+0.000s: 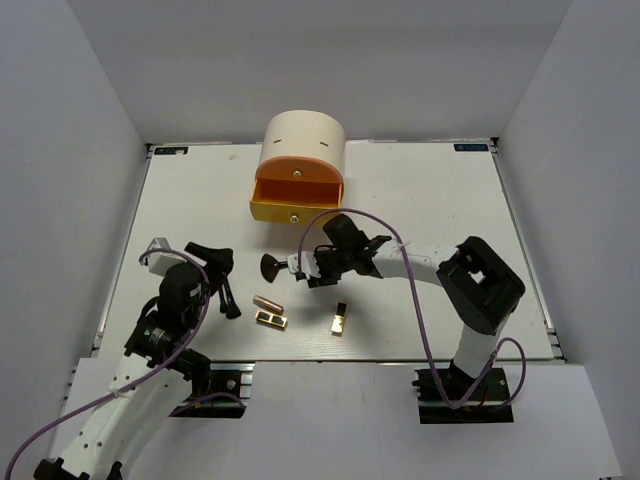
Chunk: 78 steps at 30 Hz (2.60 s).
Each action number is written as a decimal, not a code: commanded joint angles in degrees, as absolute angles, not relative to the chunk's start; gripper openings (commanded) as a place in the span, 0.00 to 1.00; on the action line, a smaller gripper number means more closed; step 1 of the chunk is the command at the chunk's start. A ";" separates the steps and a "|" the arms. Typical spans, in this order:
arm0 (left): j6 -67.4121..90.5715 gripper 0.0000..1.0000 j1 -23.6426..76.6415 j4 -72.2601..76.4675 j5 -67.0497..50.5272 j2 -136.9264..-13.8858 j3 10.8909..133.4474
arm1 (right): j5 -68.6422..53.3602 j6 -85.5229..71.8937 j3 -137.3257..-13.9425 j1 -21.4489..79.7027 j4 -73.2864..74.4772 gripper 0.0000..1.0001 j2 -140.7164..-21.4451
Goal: Organize the makeup
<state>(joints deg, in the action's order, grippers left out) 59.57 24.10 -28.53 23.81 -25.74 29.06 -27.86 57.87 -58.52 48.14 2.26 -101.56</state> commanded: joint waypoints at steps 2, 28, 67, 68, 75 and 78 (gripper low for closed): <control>63.01 0.80 23.82 -36.56 26.46 -22.77 26.90 | -17.86 52.57 -62.57 49.65 -5.36 0.47 -104.31; 62.23 0.81 23.82 -35.33 26.10 -22.68 25.66 | -20.39 58.80 -81.03 49.92 23.02 0.45 -118.47; 52.91 0.69 22.15 -37.27 29.71 -52.65 35.51 | -50.18 52.39 -74.88 43.95 30.15 0.00 -95.37; 52.48 0.67 22.15 -37.44 29.97 -52.47 35.42 | -50.53 51.51 -75.67 43.68 30.15 0.00 -95.01; 52.47 0.56 20.92 -38.41 30.50 -51.33 33.14 | -46.42 44.67 -83.31 42.63 25.77 0.00 -93.08; 53.17 0.49 20.39 -38.76 30.15 -51.42 31.82 | -38.60 41.58 -86.48 41.75 18.92 0.00 -94.21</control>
